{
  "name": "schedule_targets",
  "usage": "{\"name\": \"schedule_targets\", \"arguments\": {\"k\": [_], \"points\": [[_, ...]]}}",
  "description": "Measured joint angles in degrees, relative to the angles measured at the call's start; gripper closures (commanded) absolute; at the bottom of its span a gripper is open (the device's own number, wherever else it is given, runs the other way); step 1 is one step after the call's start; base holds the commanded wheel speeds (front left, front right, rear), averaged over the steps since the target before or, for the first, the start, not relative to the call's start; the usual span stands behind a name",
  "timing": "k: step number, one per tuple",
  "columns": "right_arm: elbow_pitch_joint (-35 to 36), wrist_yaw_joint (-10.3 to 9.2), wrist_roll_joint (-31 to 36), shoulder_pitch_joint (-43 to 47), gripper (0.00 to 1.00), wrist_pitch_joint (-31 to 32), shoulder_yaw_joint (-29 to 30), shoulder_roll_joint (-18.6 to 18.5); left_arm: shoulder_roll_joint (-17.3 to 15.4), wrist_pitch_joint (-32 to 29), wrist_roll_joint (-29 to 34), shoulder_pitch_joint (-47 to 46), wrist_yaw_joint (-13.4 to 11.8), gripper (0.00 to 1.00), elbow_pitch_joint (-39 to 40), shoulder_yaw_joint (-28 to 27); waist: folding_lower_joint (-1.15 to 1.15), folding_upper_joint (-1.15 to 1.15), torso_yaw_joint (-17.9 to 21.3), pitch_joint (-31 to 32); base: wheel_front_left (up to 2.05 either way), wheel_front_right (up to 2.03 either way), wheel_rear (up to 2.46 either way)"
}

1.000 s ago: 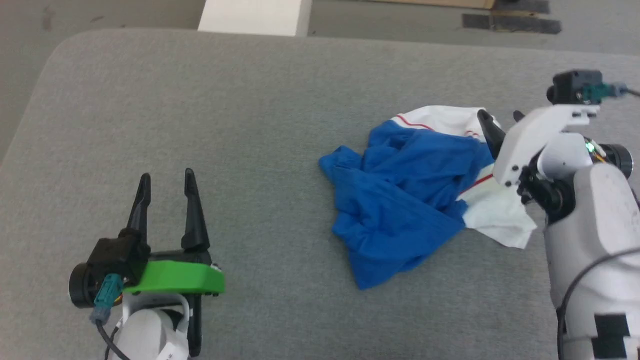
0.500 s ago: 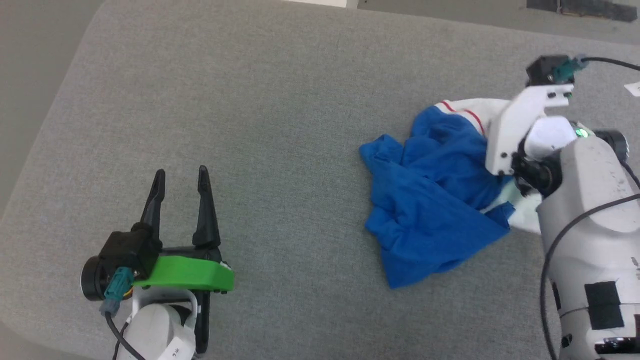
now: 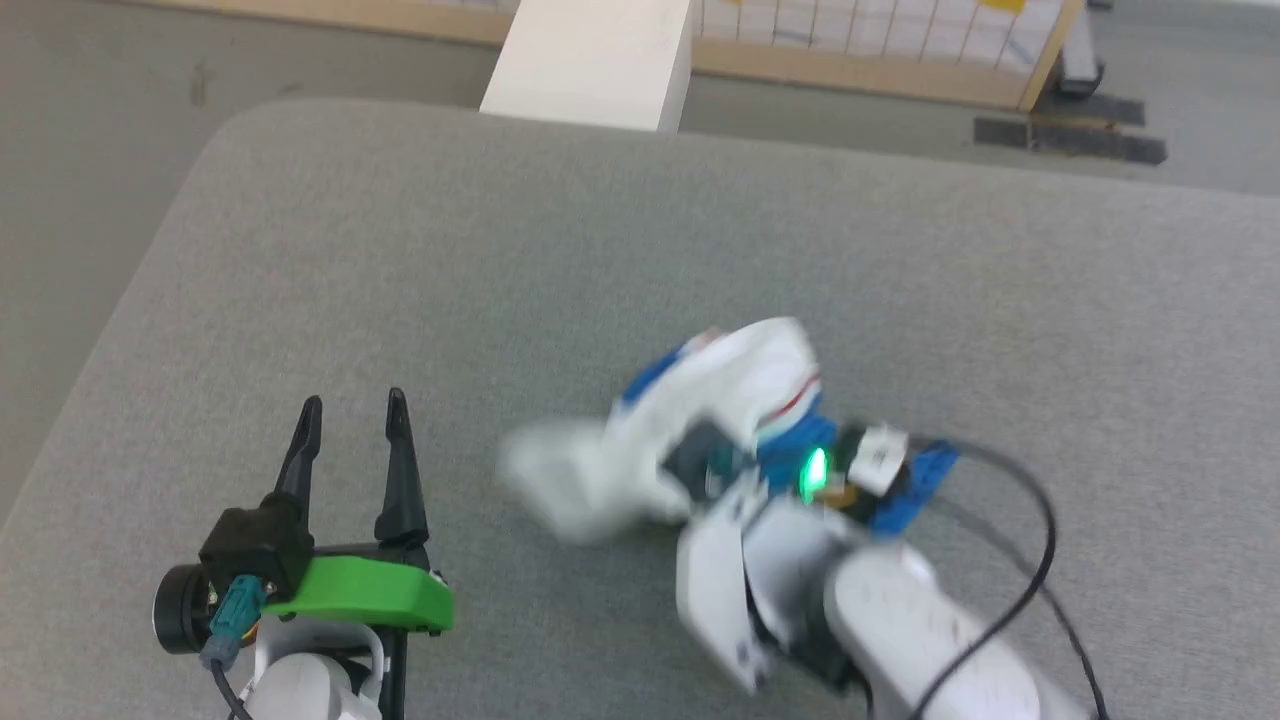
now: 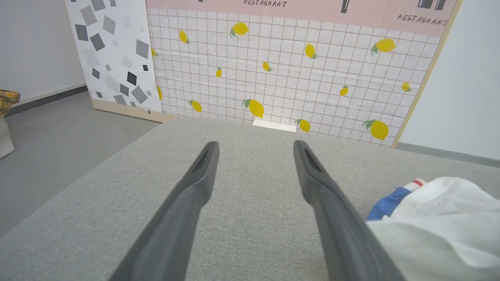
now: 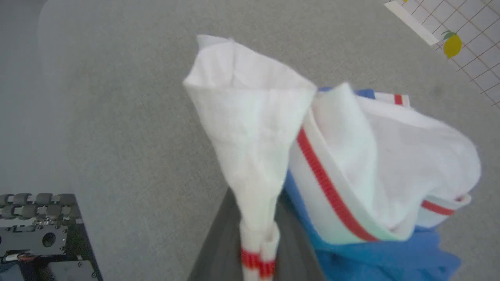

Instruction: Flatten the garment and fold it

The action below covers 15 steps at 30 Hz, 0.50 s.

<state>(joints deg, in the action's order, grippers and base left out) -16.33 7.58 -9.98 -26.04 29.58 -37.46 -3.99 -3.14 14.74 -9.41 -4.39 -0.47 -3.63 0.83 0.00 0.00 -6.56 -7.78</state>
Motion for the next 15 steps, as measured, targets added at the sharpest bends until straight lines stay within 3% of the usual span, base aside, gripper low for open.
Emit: {"name": "schedule_targets", "arguments": {"k": [1,2,3,8,15], "points": [[0.75,0.0,-0.74,1.75,0.9,1.19,-1.04,-0.76,0.0,0.0,0.02,0.12,0.03,0.0,0.01,0.0,0.0,0.0,0.2,0.55,0.0,0.0,0.0],[1.4,0.0,-1.15,2.91,0.55,1.88,-1.7,-1.46,0.0,0.0,0.02,0.25,0.19,0.0,0.01,-0.02,0.0,0.0,0.34,0.92,0.0,0.0,0.0],[2.31,0.0,-1.79,4.2,0.0,2.47,-2.05,-2.37,0.0,0.0,0.02,0.36,0.25,0.0,0.0,0.02,0.0,0.0,0.52,1.3,0.0,0.0,0.0],[8.4,0.0,-4.46,9.08,0.0,0.07,2.93,-3.75,0.02,0.0,0.02,1.25,0.59,0.0,-0.24,-0.13,0.0,0.0,0.91,2.55,0.0,0.0,0.0],[18.69,0.0,-1.09,16.47,0.0,-13.28,18.11,-0.92,0.04,0.0,0.02,2.28,1.01,0.0,-0.69,-0.36,0.0,0.0,1.12,3.64,0.0,0.0,0.0]]}}
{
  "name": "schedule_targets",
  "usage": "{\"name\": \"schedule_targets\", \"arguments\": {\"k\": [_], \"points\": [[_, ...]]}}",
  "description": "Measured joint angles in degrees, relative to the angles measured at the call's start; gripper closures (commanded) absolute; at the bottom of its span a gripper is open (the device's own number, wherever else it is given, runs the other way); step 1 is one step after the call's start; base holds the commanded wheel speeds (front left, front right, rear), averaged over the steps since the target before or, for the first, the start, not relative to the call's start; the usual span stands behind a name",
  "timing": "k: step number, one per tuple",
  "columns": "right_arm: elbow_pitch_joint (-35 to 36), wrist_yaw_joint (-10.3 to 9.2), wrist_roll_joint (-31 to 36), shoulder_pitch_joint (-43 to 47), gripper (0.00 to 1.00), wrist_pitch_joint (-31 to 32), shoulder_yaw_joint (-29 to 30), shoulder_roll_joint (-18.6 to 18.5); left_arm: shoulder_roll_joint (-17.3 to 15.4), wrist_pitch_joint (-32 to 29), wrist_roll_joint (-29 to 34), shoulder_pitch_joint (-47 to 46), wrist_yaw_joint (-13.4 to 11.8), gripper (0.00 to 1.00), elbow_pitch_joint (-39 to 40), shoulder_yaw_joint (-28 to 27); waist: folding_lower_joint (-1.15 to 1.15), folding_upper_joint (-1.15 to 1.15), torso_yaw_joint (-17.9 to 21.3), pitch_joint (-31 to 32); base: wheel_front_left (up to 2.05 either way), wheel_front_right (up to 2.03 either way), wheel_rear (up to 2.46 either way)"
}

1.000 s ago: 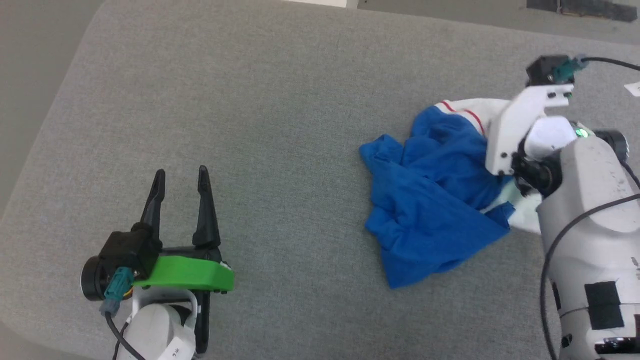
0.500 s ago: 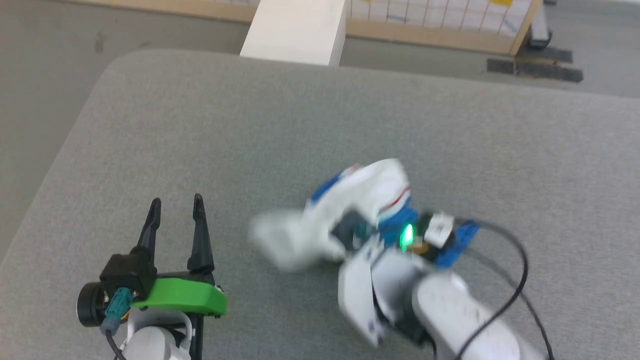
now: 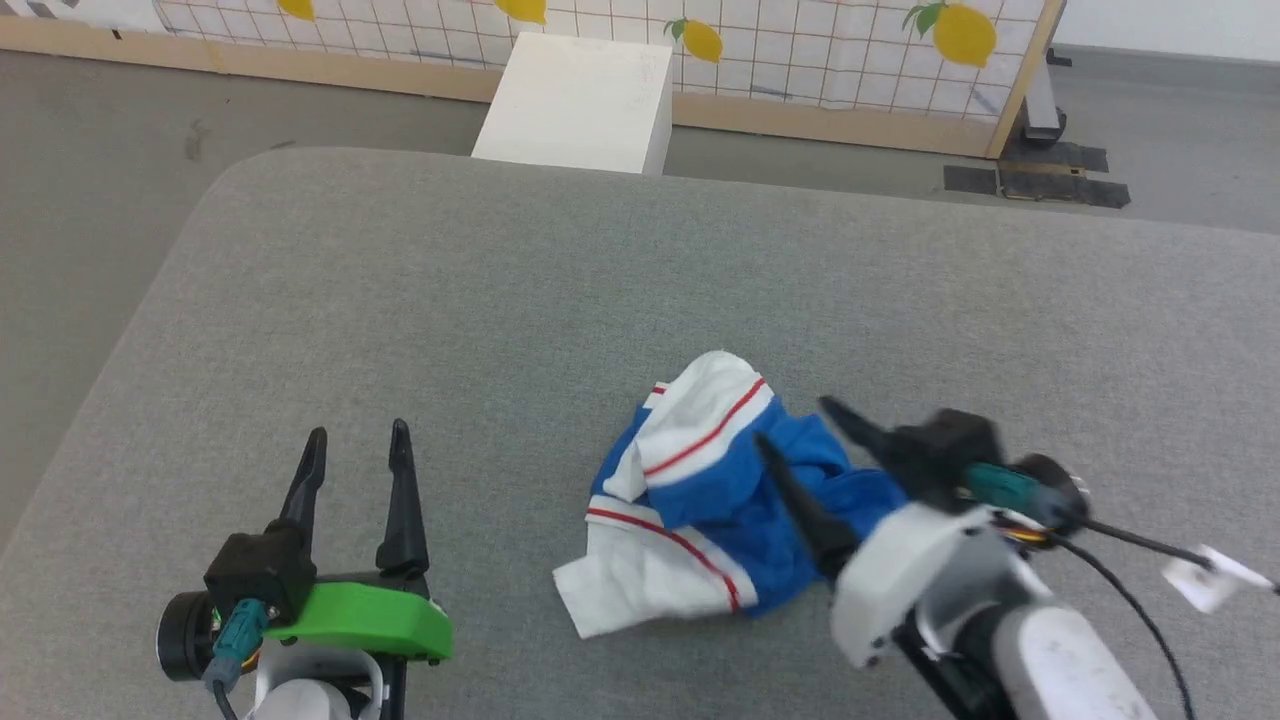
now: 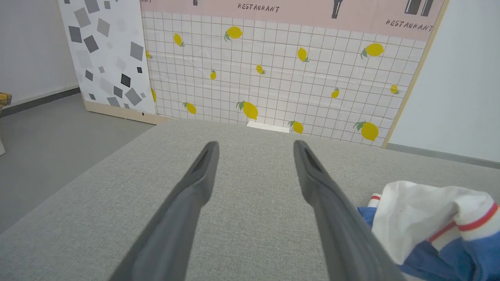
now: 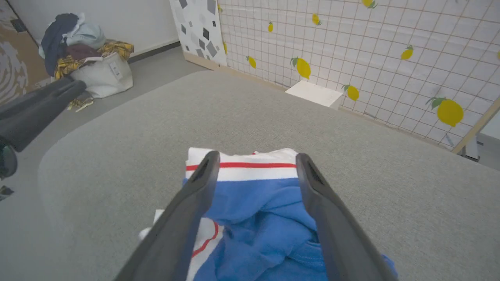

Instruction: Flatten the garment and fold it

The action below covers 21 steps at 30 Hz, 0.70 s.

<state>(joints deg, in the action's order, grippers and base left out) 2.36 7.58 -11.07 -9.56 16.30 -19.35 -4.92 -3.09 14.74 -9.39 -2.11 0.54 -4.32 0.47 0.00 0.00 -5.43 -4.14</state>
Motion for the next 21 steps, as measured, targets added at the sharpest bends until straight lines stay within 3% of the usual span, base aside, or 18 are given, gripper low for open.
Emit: {"name": "schedule_targets", "arguments": {"k": [3,8,11,15,21], "points": [[1.46,0.0,2.47,3.79,0.0,-4.37,5.87,1.01,0.0,0.0,-0.01,0.01,0.35,0.0,0.0,0.05,0.0,0.0,-0.08,0.14,0.0,0.0,0.0],[1.23,-0.01,3.74,5.9,0.0,-6.6,8.0,1.66,0.0,0.0,-0.01,-0.08,0.46,0.0,0.04,0.54,0.0,0.0,-0.31,-0.48,0.0,0.0,0.0],[0.09,-0.01,3.85,5.04,0.0,-6.78,5.0,1.7,0.0,0.0,-0.03,-0.3,0.48,0.0,0.1,1.05,0.0,0.0,-0.76,-1.19,0.0,0.0,0.0],[-1.22,0.0,4.46,0.69,0.0,-6.2,-3.21,1.66,0.0,0.0,-0.38,-0.6,0.46,0.0,0.15,1.79,0.0,0.0,-1.66,-2.35,0.0,0.0,0.0],[-5.8,0.0,11.79,-6.02,0.0,-1.04,-11.03,-1.01,0.02,0.0,-0.78,-1.33,0.4,0.0,0.02,2.29,0.0,0.0,-3.02,-4.04,0.0,0.0,0.0]]}}
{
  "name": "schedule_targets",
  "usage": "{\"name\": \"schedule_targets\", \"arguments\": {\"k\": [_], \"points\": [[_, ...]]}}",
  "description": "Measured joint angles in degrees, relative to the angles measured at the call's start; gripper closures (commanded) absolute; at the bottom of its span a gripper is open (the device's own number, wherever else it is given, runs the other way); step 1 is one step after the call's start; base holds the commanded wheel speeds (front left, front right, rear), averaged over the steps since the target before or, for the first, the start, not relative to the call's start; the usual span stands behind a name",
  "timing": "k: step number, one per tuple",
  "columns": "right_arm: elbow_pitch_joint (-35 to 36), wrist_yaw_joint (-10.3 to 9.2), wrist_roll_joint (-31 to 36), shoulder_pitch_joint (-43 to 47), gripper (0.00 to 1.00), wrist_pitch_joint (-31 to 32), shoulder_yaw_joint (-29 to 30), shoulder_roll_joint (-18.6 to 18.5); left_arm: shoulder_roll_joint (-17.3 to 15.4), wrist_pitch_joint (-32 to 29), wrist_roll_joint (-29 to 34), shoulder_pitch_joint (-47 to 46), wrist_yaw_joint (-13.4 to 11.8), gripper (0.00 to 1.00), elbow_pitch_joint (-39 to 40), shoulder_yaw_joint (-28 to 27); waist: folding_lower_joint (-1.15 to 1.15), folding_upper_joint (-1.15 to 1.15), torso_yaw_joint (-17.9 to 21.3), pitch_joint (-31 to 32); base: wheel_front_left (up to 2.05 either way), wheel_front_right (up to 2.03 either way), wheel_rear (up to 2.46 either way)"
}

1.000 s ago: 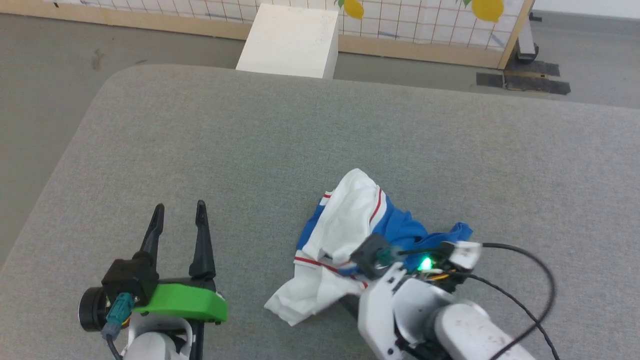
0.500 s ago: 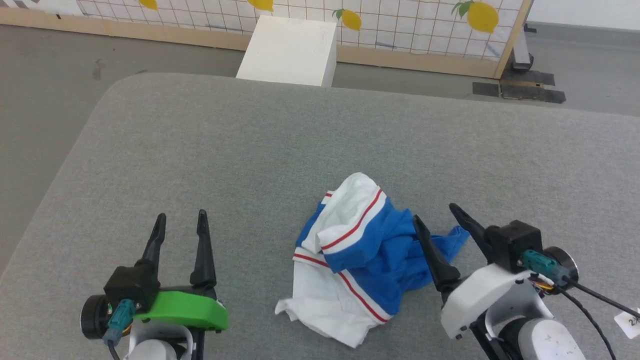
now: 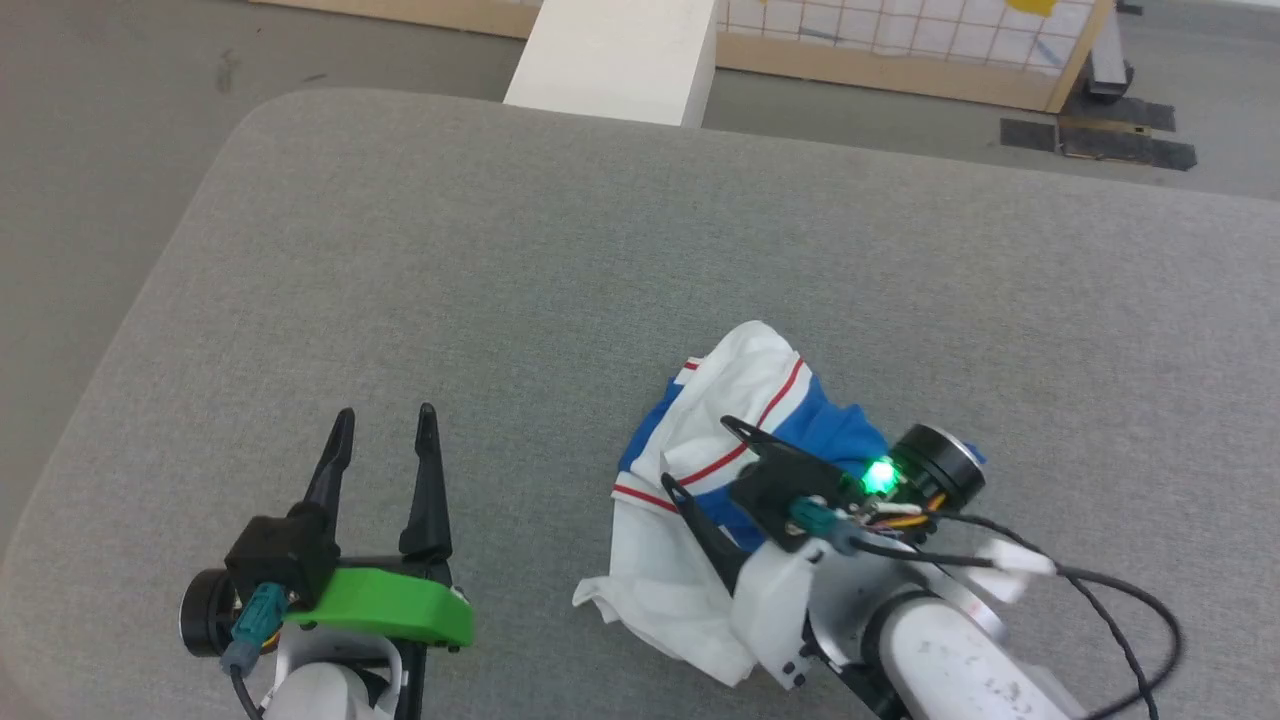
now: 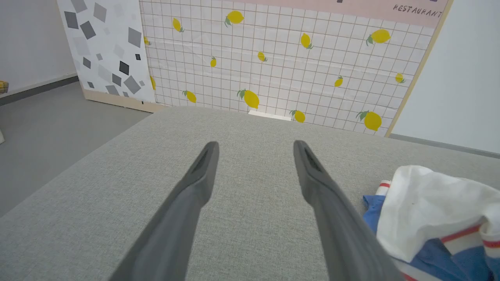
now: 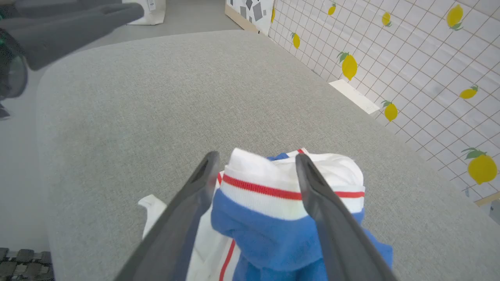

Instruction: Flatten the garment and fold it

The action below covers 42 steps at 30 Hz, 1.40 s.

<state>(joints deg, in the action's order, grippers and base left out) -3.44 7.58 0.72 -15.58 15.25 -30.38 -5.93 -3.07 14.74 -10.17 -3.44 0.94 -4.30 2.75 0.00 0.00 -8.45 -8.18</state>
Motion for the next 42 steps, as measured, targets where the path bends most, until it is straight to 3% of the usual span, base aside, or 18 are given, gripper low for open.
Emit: {"name": "schedule_targets", "arguments": {"k": [7,8,9,10,17,26,29,30,31,36,42], "points": [[-8.8,0.0,2.91,-5.92,0.0,9.66,-5.16,-0.92,0.0,0.0,-1.04,-0.56,-0.08,0.0,-0.22,1.02,0.0,0.0,-1.65,-1.24,0.0,0.0,0.0],[-9.96,0.0,2.83,-6.56,0.12,11.1,-5.13,-1.07,0.0,0.0,-1.24,-0.71,-0.09,0.0,-0.3,1.21,0.0,0.0,-1.84,-1.38,0.0,0.0,0.0],[-10.78,0.0,2.83,-7.03,0.79,12.04,-5.12,-1.25,0.0,0.0,-1.44,-0.83,-0.21,0.0,-0.35,1.38,0.0,0.0,-2.01,-1.48,0.0,0.0,0.0],[-11.1,0.0,2.81,-7.35,1.0,12.51,-5.19,-1.45,0.0,0.0,-1.44,-0.86,-0.26,0.0,-0.41,1.48,0.0,0.0,-2.12,-1.54,0.0,0.0,0.0],[-9.6,0.0,1.2,-7.81,1.0,11.51,3.83,-1.15,0.01,0.0,-1.41,-0.7,-0.27,0.0,-1.08,1.53,0.0,0.0,-1.61,-0.62,0.0,0.0,0.0],[-3.28,0.0,2.09,-3.14,1.0,8.31,29.78,2.09,0.01,0.0,-0.91,-0.59,0.1,0.0,-1.78,0.88,0.0,0.0,0.94,1.75,0.0,0.0,0.0],[-1.57,-0.01,1.43,-0.18,1.0,6.71,32.12,2.07,0.02,0.0,-0.83,-0.58,0.49,0.0,-1.82,1.02,0.0,0.0,1.73,2.15,0.0,0.0,0.0],[-1.08,-0.01,1.1,0.52,0.88,5.91,31.3,2.15,0.02,0.0,-0.83,-0.58,0.55,0.0,-1.82,1.02,0.0,0.0,1.92,2.18,0.0,0.0,0.0],[-0.47,-0.01,0.49,1.29,0.0,4.76,29.51,2.18,0.02,0.0,-0.82,-0.59,0.56,0.0,-1.81,1.02,0.0,0.0,2.1,2.17,0.0,0.0,0.0],[2.63,0.0,-2.43,5.32,0.0,0.08,24.18,3.04,0.02,0.0,-0.88,-0.62,1.11,0.0,-2.09,1.58,0.0,0.0,2.32,1.93,0.0,0.0,0.0],[6.13,0.0,-4.66,10.29,0.0,-6.12,25.73,3.04,0.01,-1.13,-3.52,-0.65,4.15,0.0,-6.32,7.82,0.0,0.0,2.58,2.21,0.0,0.0,0.0]]}}
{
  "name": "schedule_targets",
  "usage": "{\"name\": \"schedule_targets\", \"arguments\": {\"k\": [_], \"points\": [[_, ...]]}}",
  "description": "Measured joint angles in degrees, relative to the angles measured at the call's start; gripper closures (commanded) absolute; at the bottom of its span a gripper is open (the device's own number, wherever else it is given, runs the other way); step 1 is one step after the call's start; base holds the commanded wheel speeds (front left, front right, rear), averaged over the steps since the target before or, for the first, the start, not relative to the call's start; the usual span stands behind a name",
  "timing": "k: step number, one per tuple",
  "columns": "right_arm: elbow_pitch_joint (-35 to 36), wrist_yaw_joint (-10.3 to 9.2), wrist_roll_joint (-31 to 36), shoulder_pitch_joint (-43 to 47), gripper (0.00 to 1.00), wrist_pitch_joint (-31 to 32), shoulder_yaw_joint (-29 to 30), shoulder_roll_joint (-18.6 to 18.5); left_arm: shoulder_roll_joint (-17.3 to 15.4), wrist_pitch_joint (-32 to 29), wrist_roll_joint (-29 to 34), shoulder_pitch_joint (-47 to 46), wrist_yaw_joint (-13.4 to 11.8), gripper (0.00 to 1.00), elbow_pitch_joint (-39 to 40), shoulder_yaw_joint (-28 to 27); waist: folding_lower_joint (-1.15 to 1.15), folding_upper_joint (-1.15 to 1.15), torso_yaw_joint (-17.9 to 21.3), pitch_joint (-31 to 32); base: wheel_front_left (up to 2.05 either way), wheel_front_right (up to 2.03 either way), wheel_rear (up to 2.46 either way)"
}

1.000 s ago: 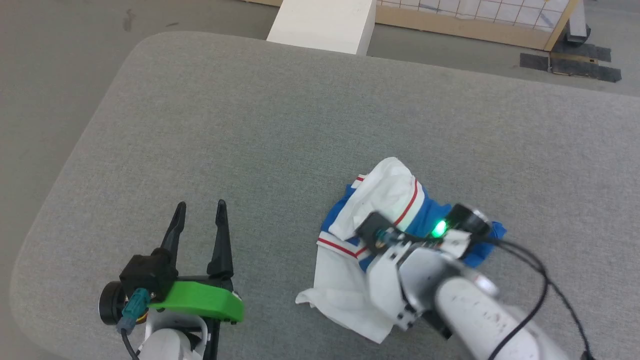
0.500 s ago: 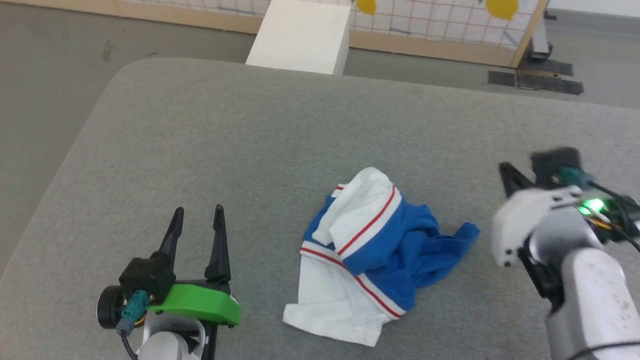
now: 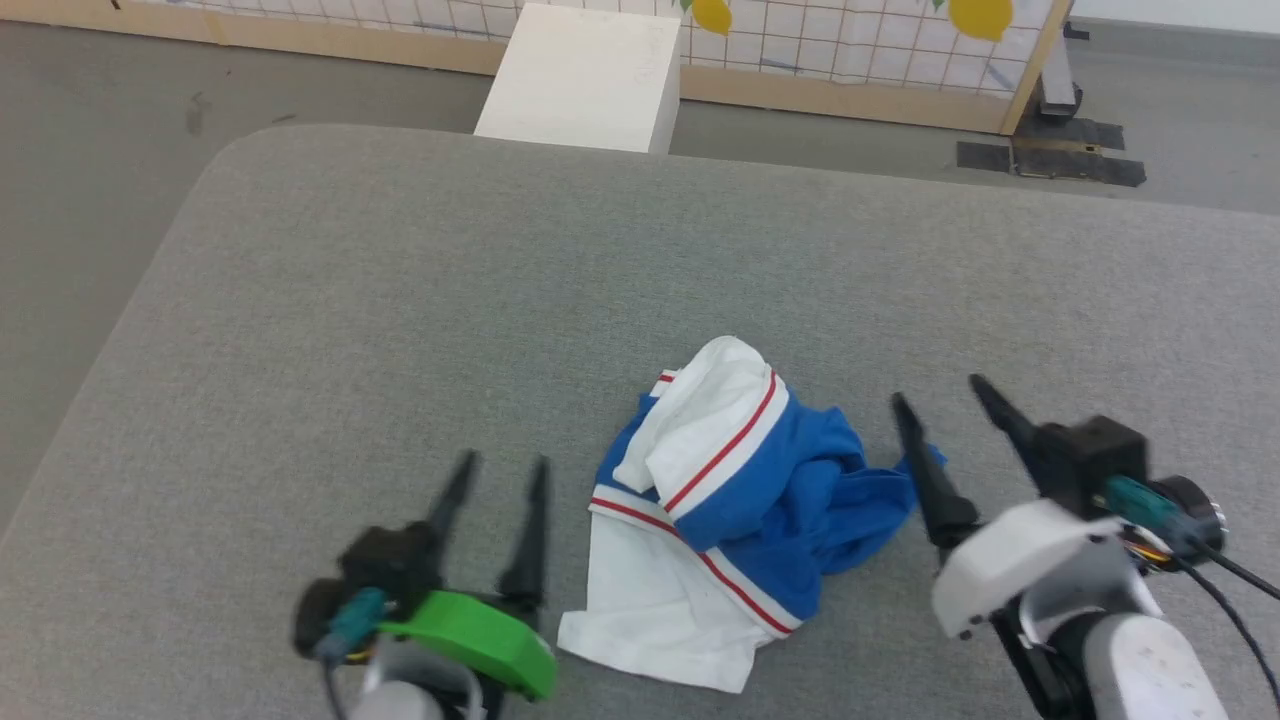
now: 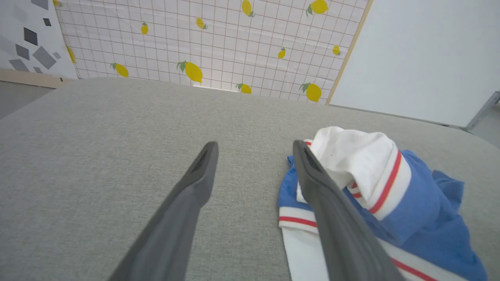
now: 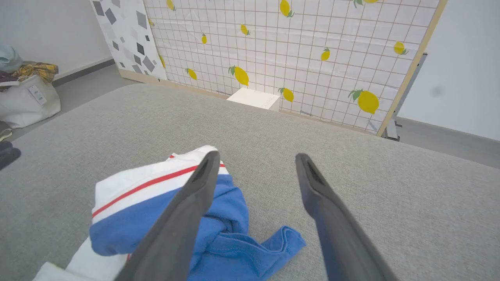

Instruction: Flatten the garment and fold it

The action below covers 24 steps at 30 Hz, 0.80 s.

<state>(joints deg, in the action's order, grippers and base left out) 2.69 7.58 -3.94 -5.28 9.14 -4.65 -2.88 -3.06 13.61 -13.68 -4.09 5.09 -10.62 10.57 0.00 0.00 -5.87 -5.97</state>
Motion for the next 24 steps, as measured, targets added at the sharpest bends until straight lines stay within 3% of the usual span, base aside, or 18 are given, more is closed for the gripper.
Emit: {"name": "schedule_targets", "arguments": {"k": [8,17,23,24], "points": [[0.75,0.0,-0.55,3.03,0.0,-7.82,4.85,-0.04,0.11,-8.0,-8.01,-0.98,1.19,0.0,-1.43,7.75,0.0,0.0,2.77,0.02,0.0,0.0,0.0],[-1.15,0.0,-1.78,3.12,0.0,-9.18,4.56,-0.03,0.09,-20.53,-16.27,-1.54,-1.21,0.0,0.51,8.68,0.0,0.0,7.2,-0.57,0.0,0.0,0.0],[-2.04,0.0,-2.8,3.03,0.0,-9.96,3.56,-0.02,-0.38,-22.82,-17.22,-1.65,-1.51,0.0,2.65,8.9,0.0,0.0,9.67,-1.05,0.0,0.0,0.0],[-2.15,0.0,-2.82,3.02,0.0,-10.2,3.53,-0.02,-0.49,-22.84,-17.16,-1.74,-1.25,0.04,3.11,9.11,0.0,0.0,10.05,-1.15,0.0,0.0,0.0]]}}
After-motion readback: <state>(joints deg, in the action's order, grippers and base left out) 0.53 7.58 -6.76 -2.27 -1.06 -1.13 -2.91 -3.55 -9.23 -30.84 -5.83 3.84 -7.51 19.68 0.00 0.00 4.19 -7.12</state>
